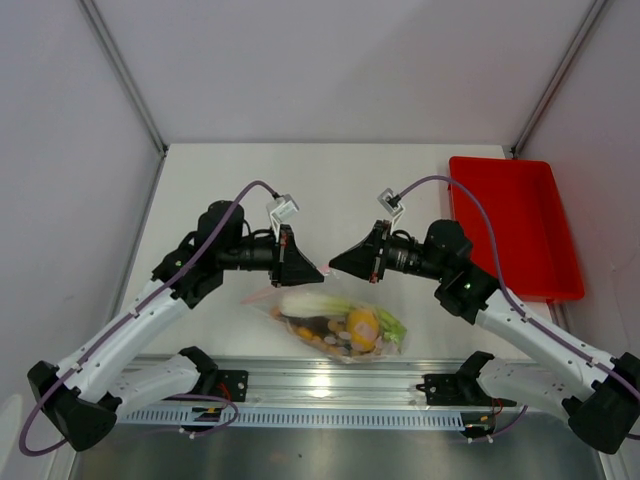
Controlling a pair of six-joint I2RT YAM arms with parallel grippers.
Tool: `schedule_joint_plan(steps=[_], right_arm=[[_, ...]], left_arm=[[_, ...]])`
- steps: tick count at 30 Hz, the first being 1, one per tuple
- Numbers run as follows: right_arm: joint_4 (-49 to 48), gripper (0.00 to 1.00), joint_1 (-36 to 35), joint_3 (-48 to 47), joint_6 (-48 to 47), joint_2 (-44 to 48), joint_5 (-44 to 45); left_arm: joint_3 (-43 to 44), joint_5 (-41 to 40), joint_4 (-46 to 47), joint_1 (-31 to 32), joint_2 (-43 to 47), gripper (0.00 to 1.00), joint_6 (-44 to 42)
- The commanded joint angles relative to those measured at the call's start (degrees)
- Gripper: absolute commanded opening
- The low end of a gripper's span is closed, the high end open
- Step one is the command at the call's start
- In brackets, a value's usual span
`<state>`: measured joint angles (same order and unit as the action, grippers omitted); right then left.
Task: Place the food in the zip-top bag and seal the zipper
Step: Zip the zipper food storage bag at the center of the board.
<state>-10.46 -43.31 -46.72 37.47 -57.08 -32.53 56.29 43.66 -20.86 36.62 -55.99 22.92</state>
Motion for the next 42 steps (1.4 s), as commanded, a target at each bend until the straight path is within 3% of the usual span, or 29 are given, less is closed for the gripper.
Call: schedule_joint_plan(steps=[1, 7, 11, 12, 15, 25, 29, 35, 42], right_arm=[[-0.9, 0.00, 0.2, -0.7, -0.6, 2.1, 3.4], [-0.4, 0.00, 0.2, -0.7, -1.0, 2.1, 2.8], [2.6, 0.01, 1.6, -3.5, -4.7, 0.0, -3.7], [6.7, 0.21, 2.4, -4.7, -7.4, -2.3, -7.0], [7.5, 0.39, 2.9, -6.5, -9.6, -5.5, -13.8], [6.3, 0.40, 1.0, -6.8, -10.8, -7.6, -16.1], [7.1, 0.39, 1.6, -6.5, -11.6, -5.0, -11.2], [8.4, 0.40, 3.0, -7.1, -11.7, -2.4, -10.8], [5.9, 0.41, 2.2, -7.9, -10.3, -3.6, -14.7]], left_arm=[[2.3, -0.9, -5.9, -0.1, 2.1, 0.00, -2.3], [2.2, -0.8, -6.6, -0.1, 2.9, 0.01, -2.9], [2.5, -0.4, -6.2, -0.1, 3.3, 0.01, -3.4], [2.4, -0.1, -5.9, -0.1, 3.6, 0.01, -3.5], [2.6, 0.2, -4.9, -0.1, 3.8, 0.00, -3.1], [2.8, 1.2, -3.7, -0.1, 3.4, 0.01, -2.9], [2.9, 1.1, -3.9, -0.1, 3.2, 0.01, -3.1], [2.7, 1.2, -3.7, -0.1, 3.0, 0.01, -3.1], [2.9, 1.3, -3.6, -0.1, 2.9, 0.01, -3.0]])
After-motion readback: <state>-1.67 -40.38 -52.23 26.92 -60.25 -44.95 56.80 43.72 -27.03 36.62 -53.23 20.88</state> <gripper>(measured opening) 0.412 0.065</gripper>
